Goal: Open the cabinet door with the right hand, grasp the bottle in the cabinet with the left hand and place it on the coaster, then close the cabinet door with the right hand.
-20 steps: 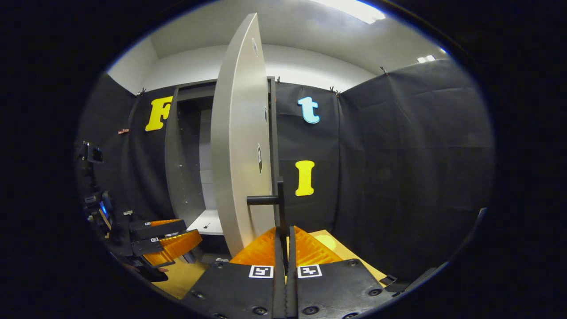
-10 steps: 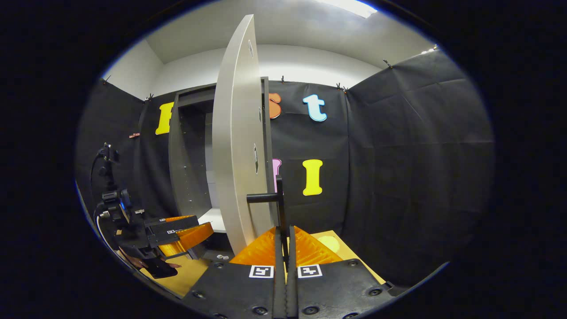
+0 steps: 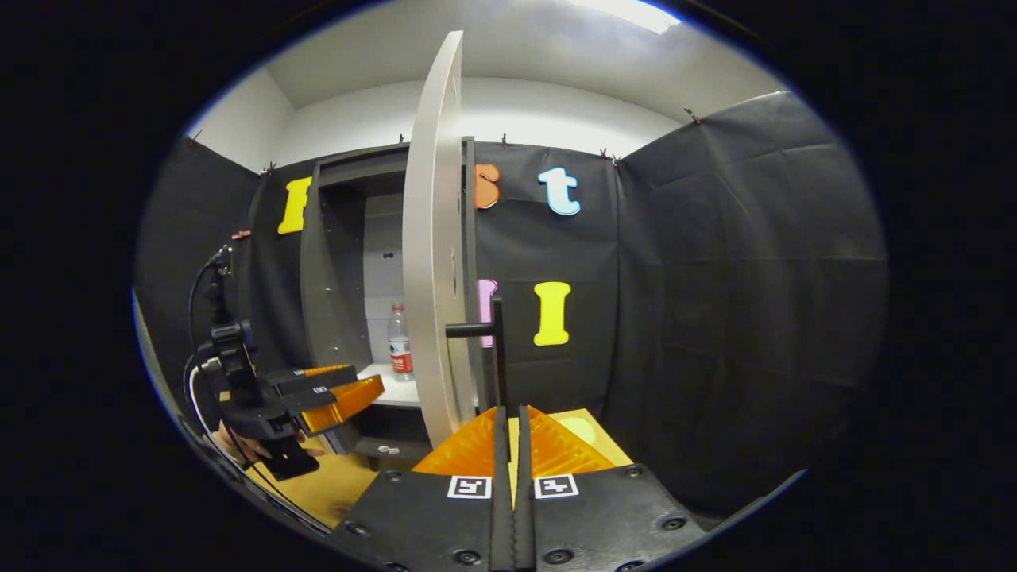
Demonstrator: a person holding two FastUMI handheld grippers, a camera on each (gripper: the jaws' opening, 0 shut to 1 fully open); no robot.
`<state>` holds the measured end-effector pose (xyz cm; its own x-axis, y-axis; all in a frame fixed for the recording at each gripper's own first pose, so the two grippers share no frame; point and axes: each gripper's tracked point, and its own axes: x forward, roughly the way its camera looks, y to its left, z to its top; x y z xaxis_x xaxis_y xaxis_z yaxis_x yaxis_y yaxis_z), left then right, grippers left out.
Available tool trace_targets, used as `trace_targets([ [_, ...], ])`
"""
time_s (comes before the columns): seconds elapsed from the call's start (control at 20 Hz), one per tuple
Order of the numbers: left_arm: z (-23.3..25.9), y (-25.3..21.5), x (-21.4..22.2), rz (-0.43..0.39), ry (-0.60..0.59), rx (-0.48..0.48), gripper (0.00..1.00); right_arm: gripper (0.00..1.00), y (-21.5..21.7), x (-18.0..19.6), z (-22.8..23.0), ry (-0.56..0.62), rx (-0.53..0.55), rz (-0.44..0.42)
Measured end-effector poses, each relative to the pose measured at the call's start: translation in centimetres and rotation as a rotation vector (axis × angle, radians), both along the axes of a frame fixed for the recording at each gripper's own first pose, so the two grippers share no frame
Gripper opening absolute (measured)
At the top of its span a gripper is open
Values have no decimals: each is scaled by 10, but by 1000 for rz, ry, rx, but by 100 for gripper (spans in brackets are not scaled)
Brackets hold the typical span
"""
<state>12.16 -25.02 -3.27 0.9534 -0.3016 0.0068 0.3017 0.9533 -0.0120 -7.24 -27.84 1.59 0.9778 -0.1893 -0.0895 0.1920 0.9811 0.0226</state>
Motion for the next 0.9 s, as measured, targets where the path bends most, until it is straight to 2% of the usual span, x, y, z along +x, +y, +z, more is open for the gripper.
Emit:
trace_targets([
  [0.15, -2, 32, 30, 70, -9, 18, 83, 5, -37, -19, 1, -16, -14, -133],
  [0.2, -3, 41, 42, 85, -3, 23, 83, 2, -53, -27, 2, -22, -19, -197],
  [0.3, -2, 61, 69, 121, -9, 22, 83, 6, -83, -29, -1, -27, -34, -309],
  [0.4, 2, 76, 99, 157, -29, 28, 83, 53, -100, -34, -5, -27, -46, -376],
  [0.45, 5, 79, 113, 165, -37, 32, 86, 76, -111, -33, -9, -13, -38, -418],
  [0.5, 6, 78, 125, 164, -43, 33, 87, 86, -120, -31, -15, 3, -36, -441],
  [0.6, 7, 83, 156, 165, -41, 27, 87, 99, -130, -26, -19, 17, -65, -467],
  [0.75, 1, 91, 198, 207, -21, 11, 88, 98, -141, -17, -22, 29, -126, -486],
  [0.9, -12, 108, 233, 260, 9, 11, 89, 98, -148, -8, -15, 9, -130, -488],
])
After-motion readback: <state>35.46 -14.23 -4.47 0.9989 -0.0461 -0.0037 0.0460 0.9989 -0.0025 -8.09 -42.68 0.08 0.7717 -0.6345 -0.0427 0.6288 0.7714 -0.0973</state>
